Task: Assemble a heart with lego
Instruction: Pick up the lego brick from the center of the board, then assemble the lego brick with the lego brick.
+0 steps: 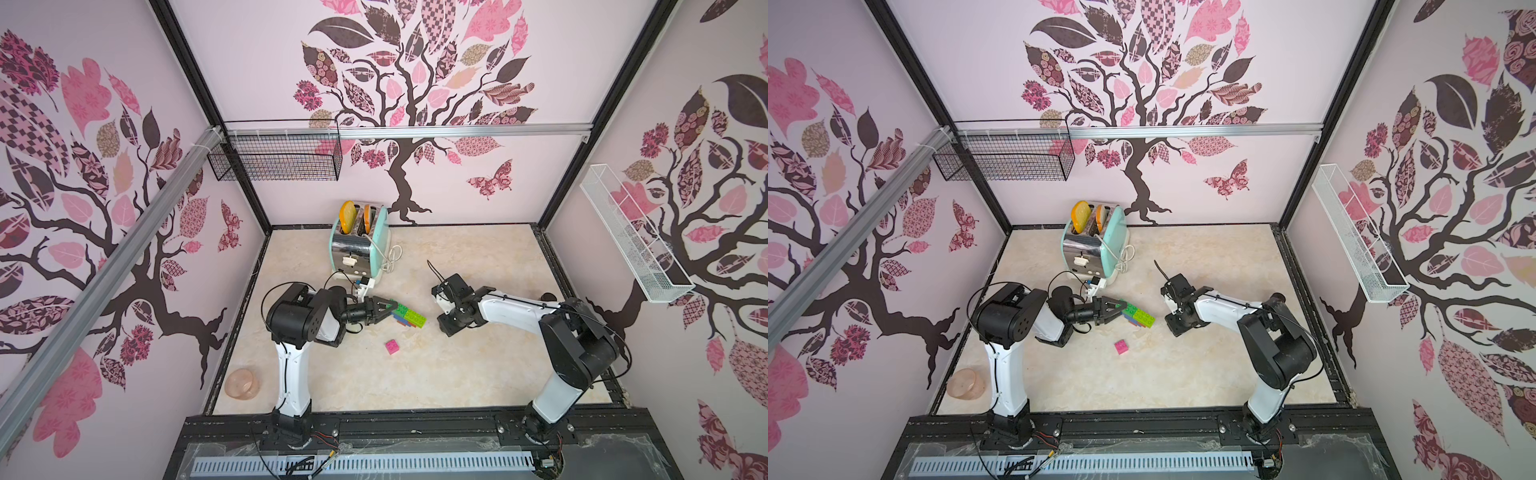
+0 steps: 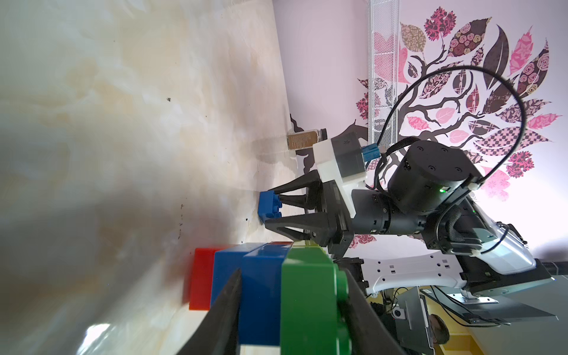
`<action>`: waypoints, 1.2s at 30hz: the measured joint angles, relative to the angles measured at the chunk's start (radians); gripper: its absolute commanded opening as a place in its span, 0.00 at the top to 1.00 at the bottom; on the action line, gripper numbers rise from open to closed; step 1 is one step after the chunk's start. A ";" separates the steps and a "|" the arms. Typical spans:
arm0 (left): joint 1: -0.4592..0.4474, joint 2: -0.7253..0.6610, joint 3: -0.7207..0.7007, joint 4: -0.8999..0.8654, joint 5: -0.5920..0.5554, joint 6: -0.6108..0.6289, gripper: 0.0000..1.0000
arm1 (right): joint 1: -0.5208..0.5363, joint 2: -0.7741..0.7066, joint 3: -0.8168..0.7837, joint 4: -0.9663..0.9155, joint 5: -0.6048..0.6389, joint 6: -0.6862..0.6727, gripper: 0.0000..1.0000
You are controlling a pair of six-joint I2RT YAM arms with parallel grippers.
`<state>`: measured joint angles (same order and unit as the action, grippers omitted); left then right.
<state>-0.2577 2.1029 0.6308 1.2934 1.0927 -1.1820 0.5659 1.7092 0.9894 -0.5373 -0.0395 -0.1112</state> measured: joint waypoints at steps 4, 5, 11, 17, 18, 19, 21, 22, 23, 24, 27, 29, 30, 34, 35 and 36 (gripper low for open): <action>0.000 0.000 0.000 0.000 0.000 0.000 0.75 | 0.000 0.000 0.000 -0.001 0.000 -0.005 0.69; 0.000 0.000 0.000 0.000 0.000 0.000 0.75 | 0.000 -0.003 0.000 -0.001 0.000 -0.005 0.69; -0.007 0.002 0.001 0.003 0.000 0.001 0.75 | 0.000 -0.093 0.035 -0.063 -0.041 -0.024 0.73; -0.043 0.006 0.009 0.006 0.005 0.004 0.75 | 0.002 -0.157 0.214 -0.153 -0.150 -0.097 0.74; -0.050 0.006 0.010 0.005 0.008 0.005 0.75 | 0.005 -0.161 0.237 -0.169 -0.171 -0.114 0.74; -0.056 0.006 0.010 0.004 0.010 0.005 0.75 | 0.010 -0.163 0.254 -0.185 -0.184 -0.127 0.74; -0.066 0.009 0.012 0.004 0.015 0.004 0.75 | 0.030 -0.161 0.281 -0.218 -0.203 -0.152 0.74; -0.069 0.010 0.014 0.004 0.017 0.004 0.75 | 0.042 -0.159 0.290 -0.233 -0.208 -0.162 0.74; -0.071 0.011 0.016 0.004 0.019 0.004 0.75 | 0.056 -0.154 0.298 -0.249 -0.211 -0.172 0.74; -0.071 0.012 0.016 0.004 0.020 0.004 0.75 | 0.075 -0.145 0.304 -0.262 -0.211 -0.183 0.74; -0.071 0.013 0.016 0.005 0.023 0.004 0.75 | 0.122 -0.114 0.307 -0.288 -0.189 -0.209 0.74; -0.071 0.013 0.016 0.005 0.024 0.004 0.75 | 0.149 -0.093 0.304 -0.303 -0.162 -0.224 0.74; -0.071 0.013 0.016 0.005 0.024 0.004 0.75 | 0.161 -0.086 0.304 -0.308 -0.149 -0.228 0.74; -0.071 0.013 0.016 0.005 0.024 0.004 0.75 | 0.179 -0.084 0.285 -0.307 -0.098 -0.249 0.74; -0.071 0.013 0.016 0.005 0.024 0.004 0.75 | 0.183 -0.084 0.277 -0.304 -0.082 -0.254 0.74; -0.071 0.013 0.016 0.005 0.024 0.004 0.75 | 0.184 -0.084 0.272 -0.303 -0.072 -0.257 0.74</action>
<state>-0.3283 2.1162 0.6472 1.2987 1.1164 -1.1778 0.7502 1.6249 1.2610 -0.8402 -0.1112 -0.3683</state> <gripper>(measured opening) 0.431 0.330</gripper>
